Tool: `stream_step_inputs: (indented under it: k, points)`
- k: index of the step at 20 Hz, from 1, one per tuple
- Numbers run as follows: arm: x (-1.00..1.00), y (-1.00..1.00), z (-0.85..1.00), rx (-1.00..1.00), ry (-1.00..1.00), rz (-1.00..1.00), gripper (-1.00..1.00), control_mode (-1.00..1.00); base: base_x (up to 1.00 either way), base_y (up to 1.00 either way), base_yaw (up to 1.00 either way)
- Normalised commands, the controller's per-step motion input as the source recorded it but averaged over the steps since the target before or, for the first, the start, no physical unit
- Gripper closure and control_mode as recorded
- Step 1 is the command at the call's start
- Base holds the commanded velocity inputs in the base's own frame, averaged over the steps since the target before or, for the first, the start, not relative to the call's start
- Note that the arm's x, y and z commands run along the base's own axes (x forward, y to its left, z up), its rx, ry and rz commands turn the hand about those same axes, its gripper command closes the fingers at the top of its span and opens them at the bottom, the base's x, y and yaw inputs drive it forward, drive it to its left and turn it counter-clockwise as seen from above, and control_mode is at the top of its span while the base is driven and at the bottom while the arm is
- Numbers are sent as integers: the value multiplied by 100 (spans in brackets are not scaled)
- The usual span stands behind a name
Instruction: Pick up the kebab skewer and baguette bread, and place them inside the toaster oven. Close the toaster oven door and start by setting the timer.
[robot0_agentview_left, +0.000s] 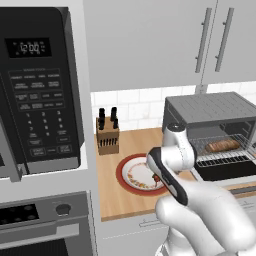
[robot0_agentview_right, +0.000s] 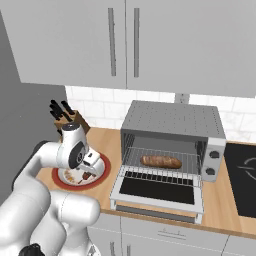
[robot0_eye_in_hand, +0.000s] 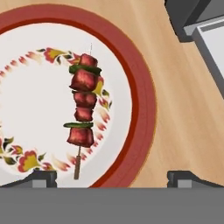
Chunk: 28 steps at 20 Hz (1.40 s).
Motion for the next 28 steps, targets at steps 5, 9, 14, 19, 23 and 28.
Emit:
stream_step_inputs:
  k: [5,9,14,19,23,28]
  points:
    - [15,0,-15,0,0,0,-100,-100,0,0,0]
    - [14,0,-18,0,0,0,-100,-100,0,0,0]
    - [16,0,-19,0,0,0,-100,-100,0,0,0]
    - [12,0,-22,0,0,0,-100,-100,0,0,0]
    - [11,0,-25,-1,0,0,-100,-100,0,0,0]
    - [14,3,-24,-1,0,0,-100,-100,0,0,0]
